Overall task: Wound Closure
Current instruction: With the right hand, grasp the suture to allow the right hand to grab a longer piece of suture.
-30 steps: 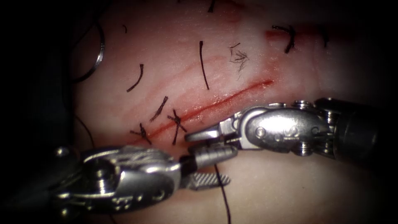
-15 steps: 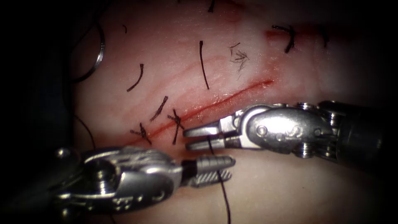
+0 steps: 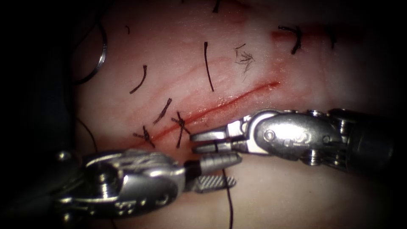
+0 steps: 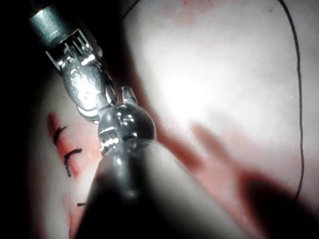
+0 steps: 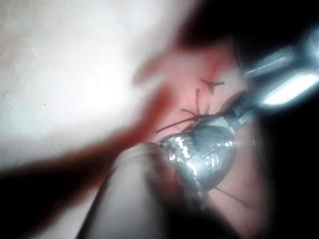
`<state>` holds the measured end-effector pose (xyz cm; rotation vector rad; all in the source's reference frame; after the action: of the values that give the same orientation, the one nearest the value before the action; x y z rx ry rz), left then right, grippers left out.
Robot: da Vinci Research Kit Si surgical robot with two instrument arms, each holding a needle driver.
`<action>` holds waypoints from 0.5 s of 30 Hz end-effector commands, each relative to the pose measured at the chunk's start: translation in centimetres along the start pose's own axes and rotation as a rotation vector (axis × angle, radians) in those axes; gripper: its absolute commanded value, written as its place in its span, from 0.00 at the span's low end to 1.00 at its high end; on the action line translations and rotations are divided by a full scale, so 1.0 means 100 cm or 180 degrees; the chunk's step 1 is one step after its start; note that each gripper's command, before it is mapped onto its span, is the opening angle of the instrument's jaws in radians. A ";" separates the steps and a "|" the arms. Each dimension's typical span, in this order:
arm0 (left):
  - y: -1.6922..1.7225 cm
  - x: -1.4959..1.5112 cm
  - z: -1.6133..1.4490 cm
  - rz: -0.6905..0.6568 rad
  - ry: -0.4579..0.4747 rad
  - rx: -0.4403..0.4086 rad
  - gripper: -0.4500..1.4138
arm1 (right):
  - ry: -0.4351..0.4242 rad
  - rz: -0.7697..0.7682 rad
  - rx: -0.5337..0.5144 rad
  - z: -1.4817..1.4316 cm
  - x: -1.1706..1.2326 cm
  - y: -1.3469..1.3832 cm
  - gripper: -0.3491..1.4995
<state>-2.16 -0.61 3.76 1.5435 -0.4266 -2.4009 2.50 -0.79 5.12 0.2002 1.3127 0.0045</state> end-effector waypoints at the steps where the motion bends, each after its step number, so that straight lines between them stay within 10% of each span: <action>1: -0.0005 -0.0001 0.0005 0.0002 0.0007 0.0050 0.61 | -0.0005 0.0048 -0.0006 0.0008 -0.0009 0.0003 0.00; 15: -0.0004 0.0001 0.0003 -0.0008 -0.0009 0.0081 0.62 | -0.0052 0.0662 -0.0254 0.0004 -0.0010 0.0006 0.00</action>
<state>-2.14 -0.63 3.72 1.5541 -0.4560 -2.4122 2.45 -0.80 5.18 0.2708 1.2646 0.2328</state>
